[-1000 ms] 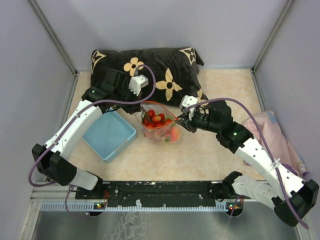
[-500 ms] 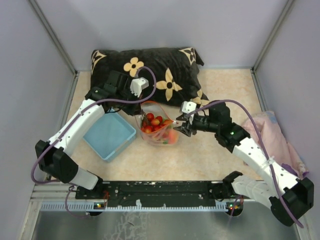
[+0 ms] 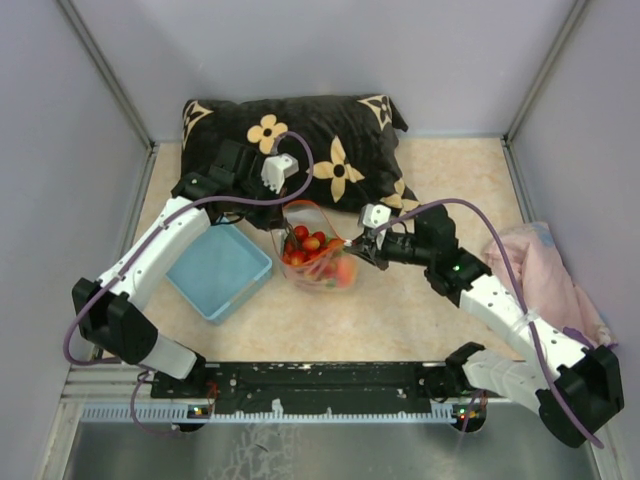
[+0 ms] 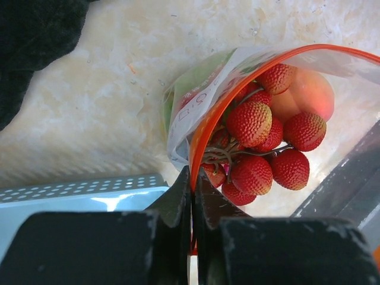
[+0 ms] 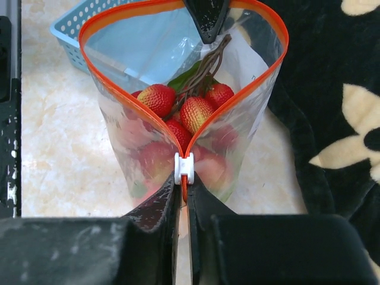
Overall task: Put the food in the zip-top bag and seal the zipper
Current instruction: Zip the zipper food storage bag at the center of the board.
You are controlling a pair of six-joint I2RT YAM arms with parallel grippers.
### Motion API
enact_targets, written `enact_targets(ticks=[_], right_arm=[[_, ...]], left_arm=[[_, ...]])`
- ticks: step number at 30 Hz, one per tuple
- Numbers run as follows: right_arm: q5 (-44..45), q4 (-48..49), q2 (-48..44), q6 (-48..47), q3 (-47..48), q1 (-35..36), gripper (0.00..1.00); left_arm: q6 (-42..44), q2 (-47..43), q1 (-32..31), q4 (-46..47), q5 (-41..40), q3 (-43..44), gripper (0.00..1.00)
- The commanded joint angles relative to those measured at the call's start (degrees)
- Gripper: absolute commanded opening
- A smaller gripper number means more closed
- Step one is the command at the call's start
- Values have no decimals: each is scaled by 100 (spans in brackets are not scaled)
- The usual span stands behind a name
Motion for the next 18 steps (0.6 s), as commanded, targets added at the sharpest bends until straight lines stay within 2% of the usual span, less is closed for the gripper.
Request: enact_targets(ticks=[1,4,7,13,18], right_arm=[[26,415,-99,-25,133,-80,3],[19,177,-130,-160,326,-98,0],[-106,-195,-74,-296,589,-97,0],[-182,-492,-25,-407,817,-99,0],[-231,-639,-31,-438,934,-98,0]], left_arm=[[-54,-96,20,69,-64,208,10],[-114,-310,17,287,-147,278,33],[-128,-555,7,640,-77,336,46],[208,-693,-388,848,557,486,57],[393,-987,-697,1651,1284,96,69]])
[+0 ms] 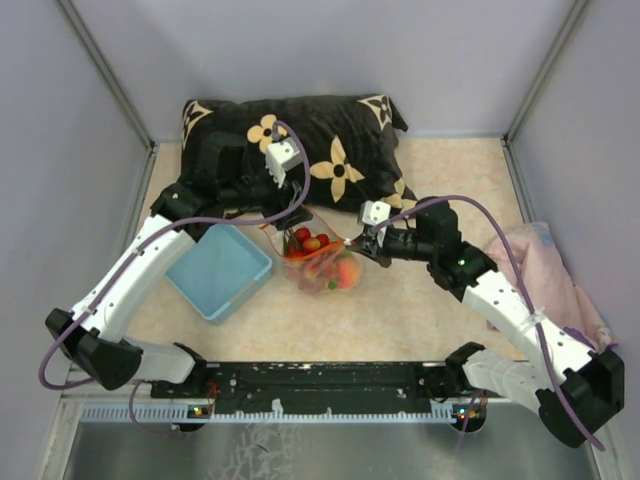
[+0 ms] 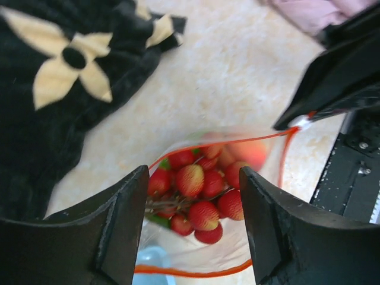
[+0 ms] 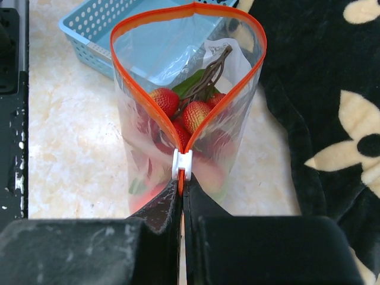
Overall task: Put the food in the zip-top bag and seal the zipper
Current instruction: Zip the zipper food storage bag at the center of the board.
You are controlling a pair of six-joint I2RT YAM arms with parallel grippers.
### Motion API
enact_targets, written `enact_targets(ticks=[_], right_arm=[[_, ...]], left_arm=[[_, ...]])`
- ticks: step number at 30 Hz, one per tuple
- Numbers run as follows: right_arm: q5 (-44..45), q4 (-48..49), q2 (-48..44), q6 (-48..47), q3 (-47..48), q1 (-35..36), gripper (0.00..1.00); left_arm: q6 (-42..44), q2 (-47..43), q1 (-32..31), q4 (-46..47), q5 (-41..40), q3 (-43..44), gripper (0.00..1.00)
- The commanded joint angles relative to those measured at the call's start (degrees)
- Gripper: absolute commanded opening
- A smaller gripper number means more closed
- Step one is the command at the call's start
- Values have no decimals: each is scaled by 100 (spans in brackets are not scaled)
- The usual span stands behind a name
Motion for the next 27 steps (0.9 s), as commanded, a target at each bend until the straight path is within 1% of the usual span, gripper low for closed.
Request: enact_targets(ticks=[1,3,6,9,14,18,23,27], right_arm=[[-170,61,-25,-127,442,-81,0],[-204,41,-10,-127,458,-81,0],[-266,59,21,-89,452,-81,0],[-297,76,39,-65,450,-81,0],[-354,60,27,-56,457,-81,0],[-388,2,60,-56,452,-81,0],[-391,18,60,-56,440,-81,0],[-382,15,77,-47,431,-81,0]], left_arm=[[307,-318,-305,1027,953,-354,69],[409,-393,-503,1546,1279,-602,70],[778,-385,-658,1915,1756,-900,71],[1221,-273,-754,1919,2090,-991,71],[1954,-109,-954,1960,2355,-1153,69],[2114,129,-992,1910,2465,-1044,62],[2169,397,-1050,1819,2521,-979,48],[2213,497,-1072,1743,2513,-949,42]])
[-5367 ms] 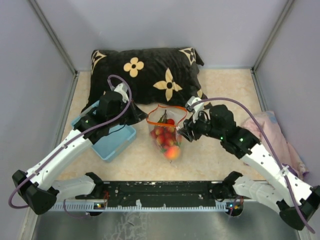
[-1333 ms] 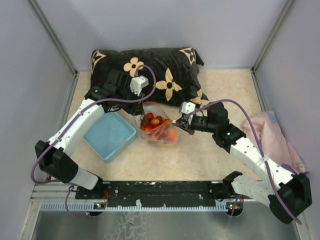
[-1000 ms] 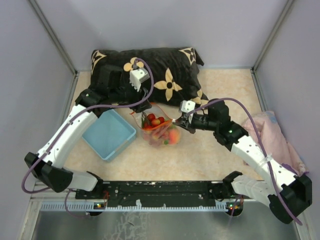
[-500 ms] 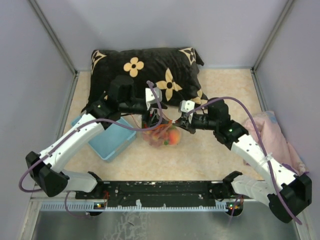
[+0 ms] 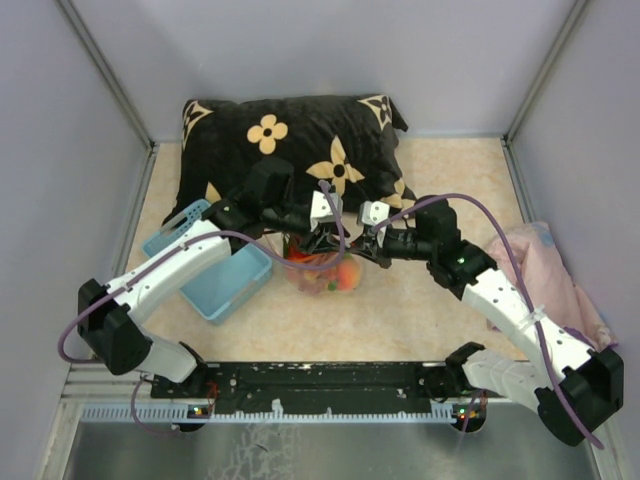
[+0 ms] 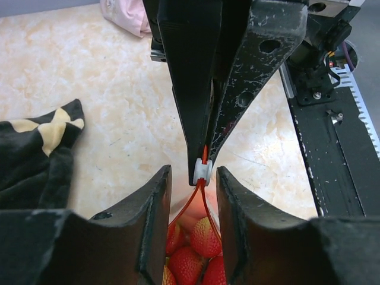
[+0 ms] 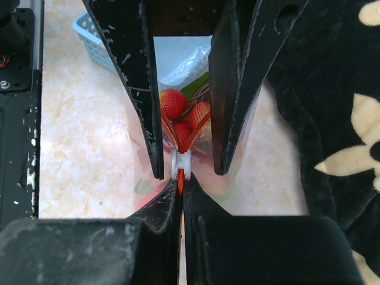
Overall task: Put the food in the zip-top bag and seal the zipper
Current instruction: Zip the zipper food storage bag at the center of the board.
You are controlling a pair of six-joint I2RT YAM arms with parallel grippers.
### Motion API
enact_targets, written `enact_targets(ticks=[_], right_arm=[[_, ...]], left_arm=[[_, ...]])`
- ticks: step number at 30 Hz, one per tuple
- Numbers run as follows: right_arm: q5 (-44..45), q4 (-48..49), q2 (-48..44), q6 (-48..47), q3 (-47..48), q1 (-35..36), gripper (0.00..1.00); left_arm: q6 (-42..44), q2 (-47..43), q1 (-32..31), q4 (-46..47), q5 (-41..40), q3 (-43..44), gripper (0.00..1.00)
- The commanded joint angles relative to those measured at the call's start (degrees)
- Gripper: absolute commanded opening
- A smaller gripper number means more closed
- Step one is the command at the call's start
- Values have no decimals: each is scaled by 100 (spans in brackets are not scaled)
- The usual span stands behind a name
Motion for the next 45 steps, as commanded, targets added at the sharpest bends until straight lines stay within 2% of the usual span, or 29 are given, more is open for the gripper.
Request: enact_targets(ticks=[1,7,14,17,22,29,32,33,39,45], right_arm=[[-142,227,18,-4,316,-61,0],[-98,211,31,-11,297,-61,0],[34,140,23,-17,276,-125,0],[113,110,-40,-27,235,-192,0],[9,-46,-167,-68,208,-427,0],[-317,-270,-254,-74,306,-518,0],[-487,-183,-329,-61,337,-518,27],[-512,-148,-341,-55,355,-518,31],[-817,-96,-172,-20,608,-518,37],[-1012,242,-34,179,582,-518,34]], left_arm=[[209,58,-61,-24,224,158,40],[225,106,-91,-24,284,167,31],[499,45,-91,-357,233,188,8],[554,-40,-84,-623,-67,203,3],[591,-298,5,-808,-505,38,1],[527,-396,58,-893,-517,86,0],[471,-332,53,-887,-235,195,0],[448,-313,49,-873,-219,214,0],[404,-216,46,-870,-180,303,0],[390,-179,40,-849,-143,358,0]])
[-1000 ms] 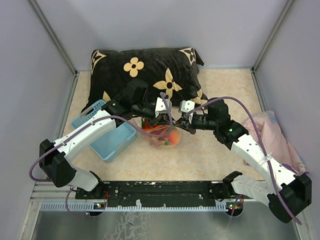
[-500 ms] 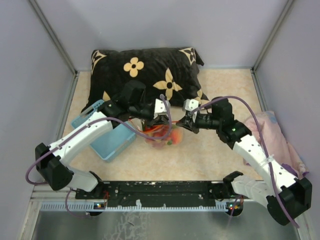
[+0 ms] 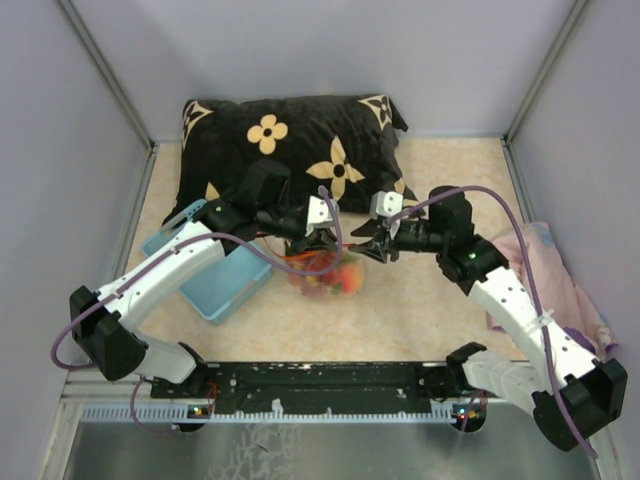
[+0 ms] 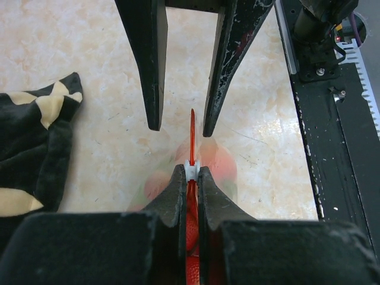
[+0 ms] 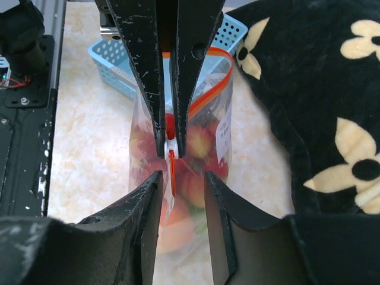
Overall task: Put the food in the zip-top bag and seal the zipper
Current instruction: Zip the zipper food storage bag at the center of the board.
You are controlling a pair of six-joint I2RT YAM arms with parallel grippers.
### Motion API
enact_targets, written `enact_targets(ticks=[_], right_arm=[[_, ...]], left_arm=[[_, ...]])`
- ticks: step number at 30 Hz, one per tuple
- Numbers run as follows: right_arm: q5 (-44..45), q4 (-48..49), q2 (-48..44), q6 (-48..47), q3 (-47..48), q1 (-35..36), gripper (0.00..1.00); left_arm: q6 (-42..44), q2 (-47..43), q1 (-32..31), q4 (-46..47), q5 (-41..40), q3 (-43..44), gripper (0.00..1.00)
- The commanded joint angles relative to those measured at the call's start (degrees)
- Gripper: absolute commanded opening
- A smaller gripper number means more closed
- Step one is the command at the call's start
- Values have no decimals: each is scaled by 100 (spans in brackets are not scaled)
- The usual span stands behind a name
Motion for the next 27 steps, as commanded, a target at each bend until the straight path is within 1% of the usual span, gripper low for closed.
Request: enact_targets(ticks=[1,5,8,10,11,16,20,27], right_arm=[[-285,407,97,145,242,-62,34],[-253,355,138,121,222,-59,30],[-217,300,147,110,234,-62,22],[-87,268,125,115,244,-62,10],[17,273,94,141,230,-62,1],[842,85,-132,44,197,-66,0],[1532,70,-379,68,112,-83,0],[1758,113,-716,287,-108,-221,0]], left_arm=[[-42,0,16,49,240,238,0],[-72,7,13,74,245,222,0],[-84,3,12,86,259,226,0],[-82,-16,12,92,228,201,0],[-78,-38,12,97,206,176,0],[-65,-233,36,92,-175,-29,0],[-178,-416,108,100,-668,-253,0],[-333,-772,381,26,-960,-593,0]])
